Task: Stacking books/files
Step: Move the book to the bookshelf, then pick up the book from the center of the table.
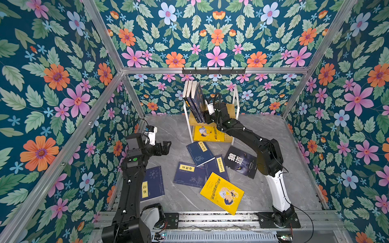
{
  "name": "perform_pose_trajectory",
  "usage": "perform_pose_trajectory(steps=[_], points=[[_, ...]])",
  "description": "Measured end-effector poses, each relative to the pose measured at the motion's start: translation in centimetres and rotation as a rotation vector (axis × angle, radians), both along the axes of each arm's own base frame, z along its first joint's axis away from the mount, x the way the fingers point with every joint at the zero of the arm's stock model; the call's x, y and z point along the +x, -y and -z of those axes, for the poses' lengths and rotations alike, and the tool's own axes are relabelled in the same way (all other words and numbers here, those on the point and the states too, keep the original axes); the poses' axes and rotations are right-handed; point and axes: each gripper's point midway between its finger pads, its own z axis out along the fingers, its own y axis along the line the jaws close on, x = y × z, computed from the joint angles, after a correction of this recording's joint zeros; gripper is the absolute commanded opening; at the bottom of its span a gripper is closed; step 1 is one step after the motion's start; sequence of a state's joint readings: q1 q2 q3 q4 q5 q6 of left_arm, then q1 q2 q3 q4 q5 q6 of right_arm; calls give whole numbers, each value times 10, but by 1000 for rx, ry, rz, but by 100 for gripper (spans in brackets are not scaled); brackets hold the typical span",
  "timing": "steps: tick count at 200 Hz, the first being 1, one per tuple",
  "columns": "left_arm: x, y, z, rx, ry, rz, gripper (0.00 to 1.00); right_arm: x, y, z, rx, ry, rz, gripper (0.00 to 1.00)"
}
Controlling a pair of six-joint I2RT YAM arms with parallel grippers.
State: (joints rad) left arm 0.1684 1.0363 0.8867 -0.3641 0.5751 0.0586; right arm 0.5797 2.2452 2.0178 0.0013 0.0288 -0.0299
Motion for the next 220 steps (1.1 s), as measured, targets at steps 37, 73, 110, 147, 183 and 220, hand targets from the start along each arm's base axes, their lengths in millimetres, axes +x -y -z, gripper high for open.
perform_pose_trajectory(steps=[37,73,110,147,183,220], points=[[0,0,1,0,-1,0,100,2,1,-1,-3,-15,26,8],[-1,0,1,-1,0,-1,100,4,3,-3,-1,-30,59,8],[2,0,1,-30,-5,-17,100,-11,19,-27,-10,-29,95,14],[5,6,8,-117,-43,-20,100,-44,51,-84,11,32,135,18],[9,11,7,-202,-53,-17,100,-86,78,-98,54,6,151,26],[12,18,16,-297,-87,-11,99,-136,103,-88,146,-76,162,39]])
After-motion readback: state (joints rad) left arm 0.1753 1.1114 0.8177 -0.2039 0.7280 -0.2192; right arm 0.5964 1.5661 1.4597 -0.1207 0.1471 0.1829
